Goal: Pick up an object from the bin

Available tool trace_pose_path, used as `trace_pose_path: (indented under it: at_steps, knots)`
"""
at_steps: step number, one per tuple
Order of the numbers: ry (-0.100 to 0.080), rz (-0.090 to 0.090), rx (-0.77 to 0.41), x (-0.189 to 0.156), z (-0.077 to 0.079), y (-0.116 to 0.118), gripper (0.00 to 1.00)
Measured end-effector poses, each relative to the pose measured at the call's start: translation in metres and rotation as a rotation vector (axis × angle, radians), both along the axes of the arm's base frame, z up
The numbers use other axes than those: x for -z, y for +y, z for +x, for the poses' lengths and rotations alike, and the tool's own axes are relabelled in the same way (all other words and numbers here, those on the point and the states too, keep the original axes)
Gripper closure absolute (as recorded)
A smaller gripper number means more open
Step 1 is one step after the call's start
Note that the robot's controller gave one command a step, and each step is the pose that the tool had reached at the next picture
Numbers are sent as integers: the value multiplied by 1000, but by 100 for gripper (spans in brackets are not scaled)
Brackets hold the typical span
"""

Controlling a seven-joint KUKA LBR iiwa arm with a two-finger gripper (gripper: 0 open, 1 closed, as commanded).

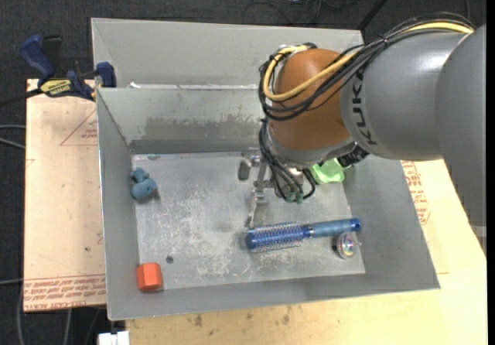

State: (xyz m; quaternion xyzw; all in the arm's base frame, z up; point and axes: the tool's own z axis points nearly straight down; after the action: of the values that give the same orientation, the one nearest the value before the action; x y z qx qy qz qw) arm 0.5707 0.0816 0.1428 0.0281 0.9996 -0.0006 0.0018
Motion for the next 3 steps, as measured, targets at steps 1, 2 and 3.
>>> trace_pose_path:
  at_steps: [1,2,3]
  knots:
    - [7,1,-13,64,-1,-31,0]
    - [-6,3,-17,-2,13,-32,0]
    - [1,3,-17,2,11,-32,0]
